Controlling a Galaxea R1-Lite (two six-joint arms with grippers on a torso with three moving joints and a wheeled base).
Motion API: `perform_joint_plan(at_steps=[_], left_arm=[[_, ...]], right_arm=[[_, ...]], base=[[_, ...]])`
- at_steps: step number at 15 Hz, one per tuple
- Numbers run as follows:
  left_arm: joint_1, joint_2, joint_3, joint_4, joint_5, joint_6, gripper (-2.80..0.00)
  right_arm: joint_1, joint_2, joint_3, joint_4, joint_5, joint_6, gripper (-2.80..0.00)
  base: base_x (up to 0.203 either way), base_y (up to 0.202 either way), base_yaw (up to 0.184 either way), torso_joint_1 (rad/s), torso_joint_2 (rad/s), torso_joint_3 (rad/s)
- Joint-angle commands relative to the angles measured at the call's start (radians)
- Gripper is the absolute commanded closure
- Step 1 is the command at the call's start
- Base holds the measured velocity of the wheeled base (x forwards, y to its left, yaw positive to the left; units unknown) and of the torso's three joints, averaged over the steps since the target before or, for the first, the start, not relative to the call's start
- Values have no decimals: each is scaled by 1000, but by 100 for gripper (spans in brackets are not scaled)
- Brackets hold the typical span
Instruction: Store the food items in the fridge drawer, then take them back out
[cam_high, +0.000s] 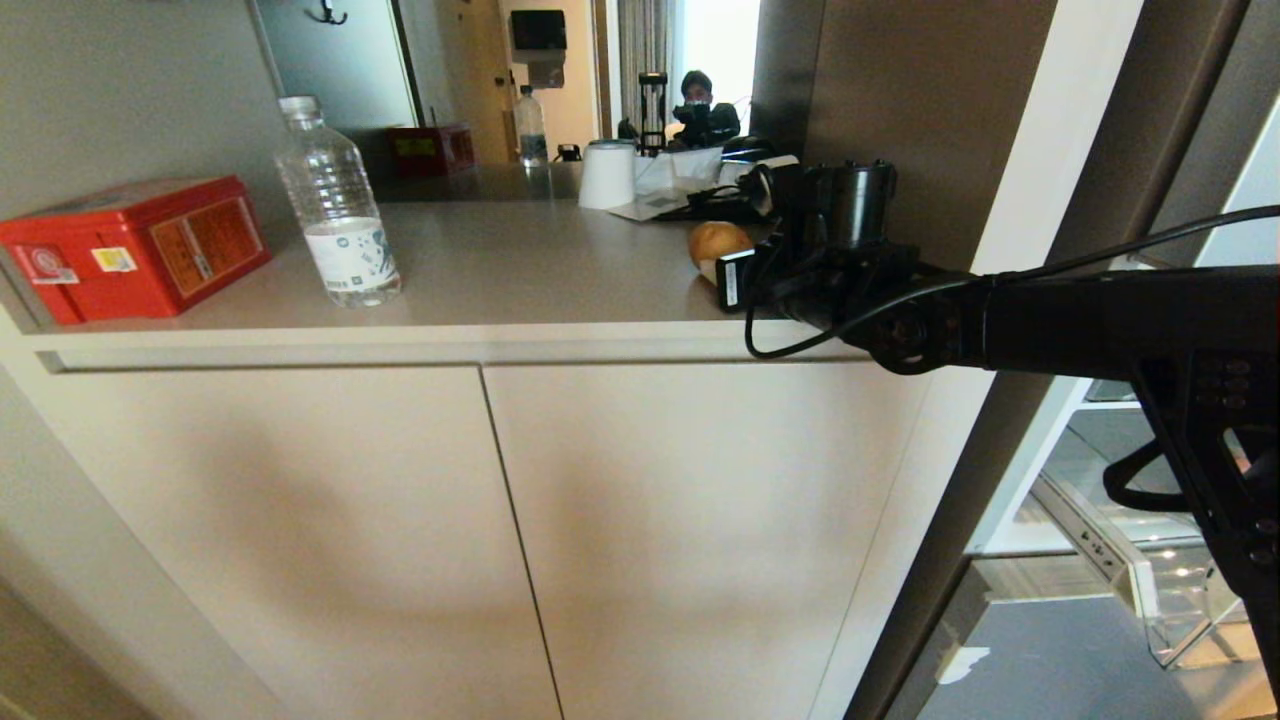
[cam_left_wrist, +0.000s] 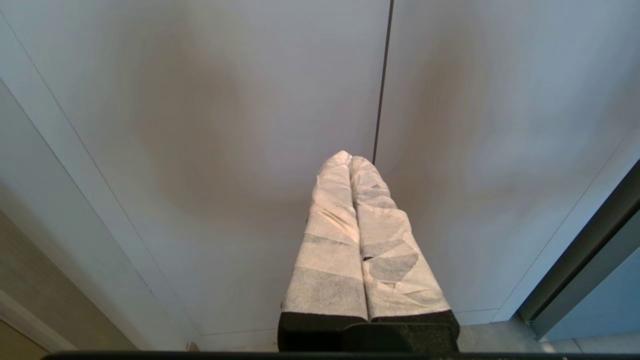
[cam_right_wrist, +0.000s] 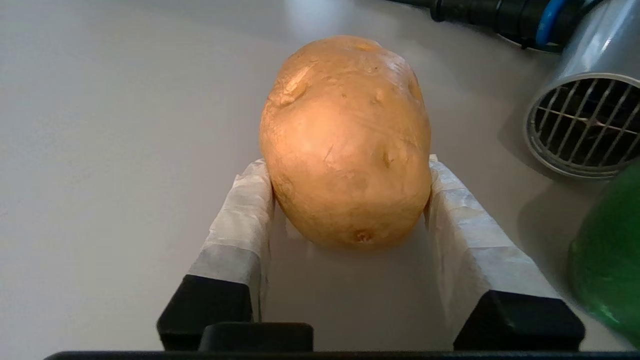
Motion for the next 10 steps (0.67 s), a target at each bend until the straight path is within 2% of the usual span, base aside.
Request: perform_joint_plan(at_steps=[1,6,10], left_arm=[[0,0,11,-1,0,0,0],[0,0,11,-1,0,0,0],[0,0,11,-1,0,0,0]], right_arm=[[1,-7,1,-1,-1,1,0],[8,-74,30,4,0,5,0],[26,-150,136,2,-1,7,0]], base=[[0,0,0,0,0,0],[0,0,0,0,0,0],[0,0,0,0,0,0]])
